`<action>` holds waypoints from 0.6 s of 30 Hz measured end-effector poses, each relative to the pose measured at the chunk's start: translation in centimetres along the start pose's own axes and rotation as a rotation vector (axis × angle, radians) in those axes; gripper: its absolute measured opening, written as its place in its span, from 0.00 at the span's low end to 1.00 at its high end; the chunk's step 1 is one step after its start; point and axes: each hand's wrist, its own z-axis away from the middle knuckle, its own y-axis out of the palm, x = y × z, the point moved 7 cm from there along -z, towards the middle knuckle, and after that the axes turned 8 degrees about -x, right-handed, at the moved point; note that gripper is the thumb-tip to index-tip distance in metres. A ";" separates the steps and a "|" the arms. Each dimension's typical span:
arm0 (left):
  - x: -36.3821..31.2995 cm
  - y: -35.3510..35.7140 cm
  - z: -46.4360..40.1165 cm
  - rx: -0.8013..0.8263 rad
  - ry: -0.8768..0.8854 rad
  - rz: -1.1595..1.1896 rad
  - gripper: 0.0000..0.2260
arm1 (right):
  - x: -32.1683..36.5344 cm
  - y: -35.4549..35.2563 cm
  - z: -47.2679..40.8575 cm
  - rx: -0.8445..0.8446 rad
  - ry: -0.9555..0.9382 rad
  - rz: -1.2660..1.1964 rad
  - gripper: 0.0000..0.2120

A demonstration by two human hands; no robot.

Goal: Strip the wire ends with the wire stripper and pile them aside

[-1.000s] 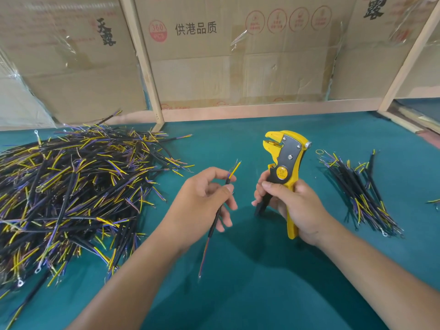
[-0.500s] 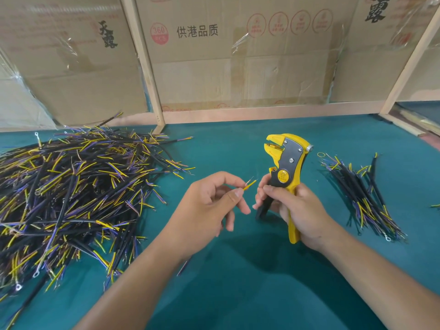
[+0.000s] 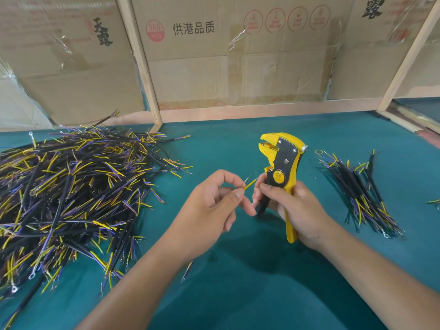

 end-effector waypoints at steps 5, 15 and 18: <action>0.1 0.1 -0.1 -0.032 0.006 -0.054 0.08 | 0.2 0.6 0.5 0.021 0.005 0.010 0.19; -0.1 0.3 0.1 -0.024 0.060 -0.107 0.07 | 0.5 1.2 1.2 0.031 0.019 -0.083 0.04; 0.0 0.3 0.2 -0.026 0.042 -0.086 0.07 | 0.7 1.3 1.4 0.033 0.014 -0.092 0.03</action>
